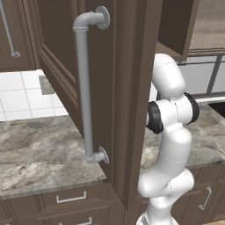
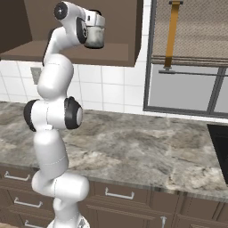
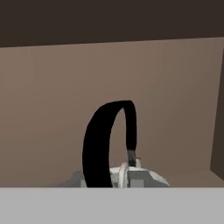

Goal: Open the cabinet, pick the kettle from the cabinet, and place it in the sink.

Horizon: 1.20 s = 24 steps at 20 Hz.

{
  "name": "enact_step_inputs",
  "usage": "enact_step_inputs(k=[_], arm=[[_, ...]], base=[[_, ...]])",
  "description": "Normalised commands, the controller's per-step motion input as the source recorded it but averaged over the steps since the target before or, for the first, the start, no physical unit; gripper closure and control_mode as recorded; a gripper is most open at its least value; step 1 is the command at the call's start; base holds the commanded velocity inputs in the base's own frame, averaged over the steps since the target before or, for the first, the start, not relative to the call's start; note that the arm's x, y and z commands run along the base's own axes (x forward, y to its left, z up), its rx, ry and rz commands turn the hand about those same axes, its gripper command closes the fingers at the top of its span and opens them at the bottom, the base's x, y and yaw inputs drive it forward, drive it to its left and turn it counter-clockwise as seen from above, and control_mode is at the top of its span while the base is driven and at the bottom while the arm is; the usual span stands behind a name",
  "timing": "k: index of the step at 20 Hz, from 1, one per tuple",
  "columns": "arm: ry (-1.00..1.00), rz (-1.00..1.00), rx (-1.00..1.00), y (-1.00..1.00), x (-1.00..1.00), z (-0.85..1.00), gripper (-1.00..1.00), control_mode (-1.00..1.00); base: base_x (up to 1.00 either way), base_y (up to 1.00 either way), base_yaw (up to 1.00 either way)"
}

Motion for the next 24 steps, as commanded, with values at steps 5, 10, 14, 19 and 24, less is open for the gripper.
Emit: enact_step_inputs(k=[5, 10, 14, 19, 24], arm=[[0.01, 0.00, 0.01, -0.03, -0.13, -0.12, 1.00, -1.00], [0.00, 0.00, 0.01, 0.02, -0.16, -0.08, 1.00, -1.00], [0.00, 0.00, 0.02, 0.09, -0.29, -0.01, 1.00, -1.00], [0.00, 0.00, 0.01, 0.08, -0.48, 0.00, 1.00, -1.00], [0.00, 0.00, 0.00, 0.10, -0.54, 0.01, 1.00, -1.00]], base=[[0.00, 0.00, 0.00], [0.00, 0.00, 0.00], [0.00, 0.00, 0.00], [0.00, 0.00, 0.00], [0.00, 0.00, 0.00]])
